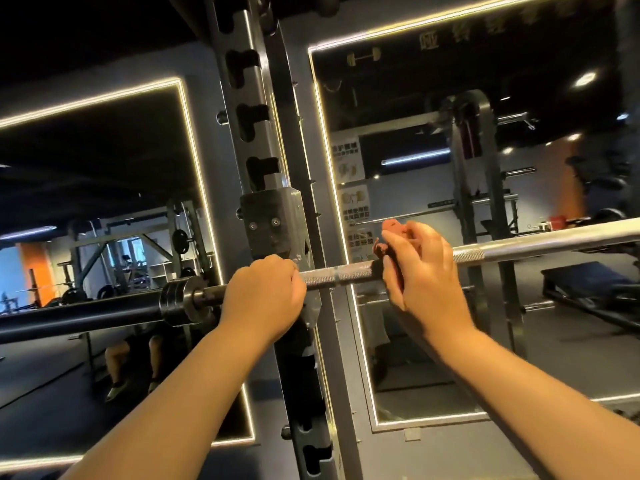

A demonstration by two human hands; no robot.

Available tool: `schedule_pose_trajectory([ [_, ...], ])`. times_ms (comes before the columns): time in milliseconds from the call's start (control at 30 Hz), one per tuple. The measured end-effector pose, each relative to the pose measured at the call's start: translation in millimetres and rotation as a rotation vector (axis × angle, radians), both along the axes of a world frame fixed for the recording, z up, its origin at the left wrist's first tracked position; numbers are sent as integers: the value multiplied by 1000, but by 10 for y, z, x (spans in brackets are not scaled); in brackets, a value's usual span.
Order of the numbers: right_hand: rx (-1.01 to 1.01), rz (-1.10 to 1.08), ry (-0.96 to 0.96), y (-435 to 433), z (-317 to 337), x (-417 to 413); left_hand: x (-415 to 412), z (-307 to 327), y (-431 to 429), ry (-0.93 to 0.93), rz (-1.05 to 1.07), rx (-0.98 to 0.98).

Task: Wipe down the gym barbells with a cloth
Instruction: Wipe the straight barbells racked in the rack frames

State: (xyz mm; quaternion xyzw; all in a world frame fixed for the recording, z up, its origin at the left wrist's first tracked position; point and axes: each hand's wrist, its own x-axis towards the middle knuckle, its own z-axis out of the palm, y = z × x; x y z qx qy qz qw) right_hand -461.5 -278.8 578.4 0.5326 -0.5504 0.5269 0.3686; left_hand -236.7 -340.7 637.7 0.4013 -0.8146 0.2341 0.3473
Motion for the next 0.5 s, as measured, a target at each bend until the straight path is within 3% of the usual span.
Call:
schedule_pose_trajectory([
  [67, -10, -16, -96, -68, -3, 306, -92, 2, 51, -50, 20, -59],
  [267, 126, 172, 335, -144, 137, 488, -233, -29, 31, -54, -61, -62],
  [367, 117, 42, 409, 9, 105, 75, -159, -70, -28, -60, -84, -103],
  [433, 38, -40, 273, 136, 38, -226, -159, -64, -52, -75, -86, -113],
  [500, -38, -48, -65, 237, 0, -269, -194, -52, -12, -83, -51, -110],
])
